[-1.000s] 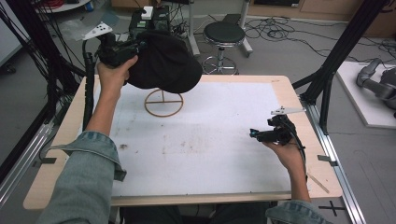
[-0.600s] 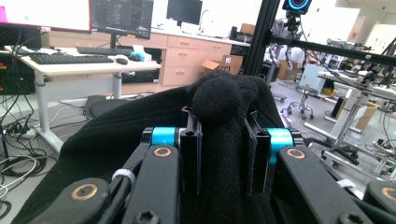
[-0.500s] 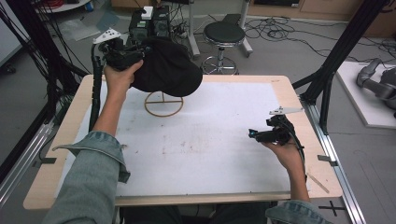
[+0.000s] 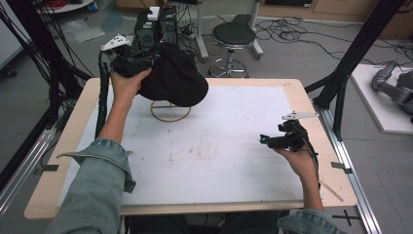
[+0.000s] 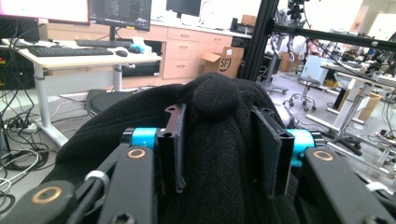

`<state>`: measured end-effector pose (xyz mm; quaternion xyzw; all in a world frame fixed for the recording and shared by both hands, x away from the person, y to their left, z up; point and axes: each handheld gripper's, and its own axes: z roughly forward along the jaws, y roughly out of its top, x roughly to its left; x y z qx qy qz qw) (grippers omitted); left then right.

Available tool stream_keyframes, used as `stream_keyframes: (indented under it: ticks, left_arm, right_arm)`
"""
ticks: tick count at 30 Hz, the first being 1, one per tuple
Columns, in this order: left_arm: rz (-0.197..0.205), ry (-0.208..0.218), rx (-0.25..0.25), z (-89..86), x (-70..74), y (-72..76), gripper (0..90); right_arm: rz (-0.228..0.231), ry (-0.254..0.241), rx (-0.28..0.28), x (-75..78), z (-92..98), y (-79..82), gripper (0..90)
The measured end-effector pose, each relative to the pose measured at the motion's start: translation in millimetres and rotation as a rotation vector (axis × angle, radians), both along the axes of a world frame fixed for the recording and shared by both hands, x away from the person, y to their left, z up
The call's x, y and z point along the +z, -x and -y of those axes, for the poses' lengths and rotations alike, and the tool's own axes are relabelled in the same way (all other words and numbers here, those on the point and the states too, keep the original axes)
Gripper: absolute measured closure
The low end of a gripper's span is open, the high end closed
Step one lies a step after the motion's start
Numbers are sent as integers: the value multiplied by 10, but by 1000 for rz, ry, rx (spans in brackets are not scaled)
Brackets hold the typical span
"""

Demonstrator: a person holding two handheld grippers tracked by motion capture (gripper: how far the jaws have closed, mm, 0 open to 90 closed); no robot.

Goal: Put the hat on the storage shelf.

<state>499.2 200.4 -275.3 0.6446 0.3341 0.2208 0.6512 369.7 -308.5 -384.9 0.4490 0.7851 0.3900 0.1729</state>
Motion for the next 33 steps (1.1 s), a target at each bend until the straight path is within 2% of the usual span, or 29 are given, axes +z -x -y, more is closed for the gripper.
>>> stream_keyframes:
  ticks: [12,23,33]
  left_arm:
    - [2,20,-17,-18,-53,12,476]
    - [1,11,-19,-53,-48,37,420]
    - [-3,12,-13,-215,-46,141,375]
  right_arm:
    - [4,-3,4,11,-13,-1,88]
    - [9,-15,5,26,-1,1,88]
    - [11,-18,6,44,-11,-18,88]
